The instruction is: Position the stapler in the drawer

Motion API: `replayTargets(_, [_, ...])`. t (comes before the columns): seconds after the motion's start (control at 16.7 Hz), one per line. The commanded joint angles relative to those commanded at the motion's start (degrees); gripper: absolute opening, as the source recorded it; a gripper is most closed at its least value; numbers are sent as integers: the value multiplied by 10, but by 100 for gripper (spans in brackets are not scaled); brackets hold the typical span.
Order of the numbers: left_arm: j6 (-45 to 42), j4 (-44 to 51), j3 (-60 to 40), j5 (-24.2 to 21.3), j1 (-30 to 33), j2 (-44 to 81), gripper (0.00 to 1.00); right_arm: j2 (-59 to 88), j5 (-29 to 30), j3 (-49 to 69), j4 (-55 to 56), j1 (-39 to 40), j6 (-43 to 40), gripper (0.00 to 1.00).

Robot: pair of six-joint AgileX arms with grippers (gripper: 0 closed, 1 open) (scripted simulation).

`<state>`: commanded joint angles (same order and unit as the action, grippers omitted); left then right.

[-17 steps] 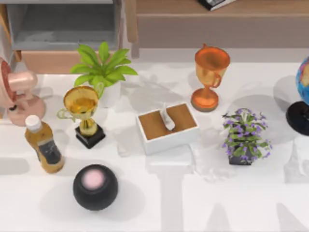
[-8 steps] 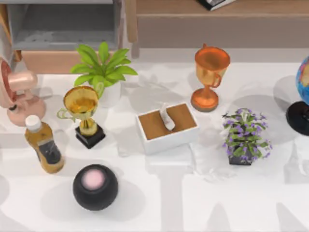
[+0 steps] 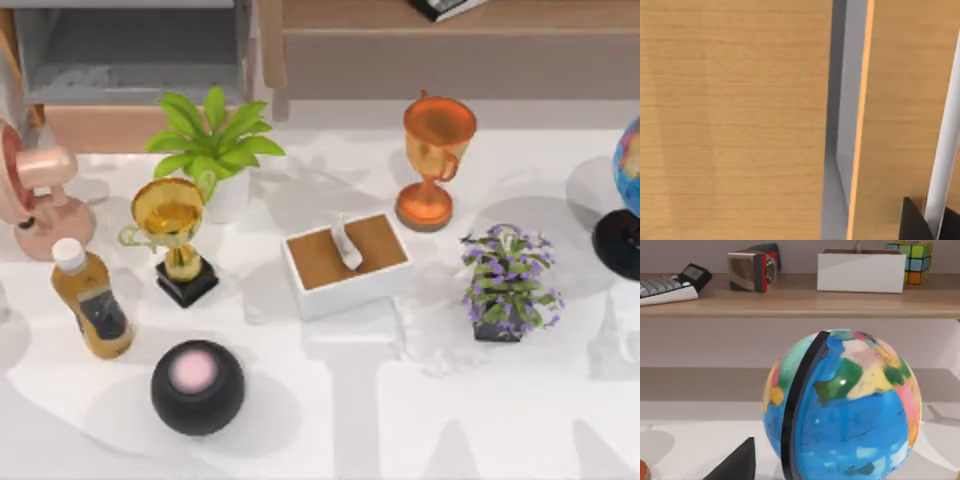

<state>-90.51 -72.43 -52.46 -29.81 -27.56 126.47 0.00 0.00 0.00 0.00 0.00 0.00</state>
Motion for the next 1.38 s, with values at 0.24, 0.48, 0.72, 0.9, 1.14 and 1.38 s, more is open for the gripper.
replayTargets(0.24, [2,22,-35,15,15,15,0,0,0,0,0,0,0,100])
replayTargets(0.48, [2,27,-40,15,14,19,0,0,0,0,0,0,0,100])
replayTargets(0.72, [3,54,-95,28,25,44,0,0,0,0,0,0,0,100])
replayTargets(0.9, [3,72,-129,36,34,60,0,0,0,0,0,0,0,100])
replayTargets(1.14, [4,104,-187,50,48,85,0,0,0,0,0,0,0,100])
replayTargets(1.38, [5,108,-194,52,51,88,0,0,0,0,0,0,0,100])
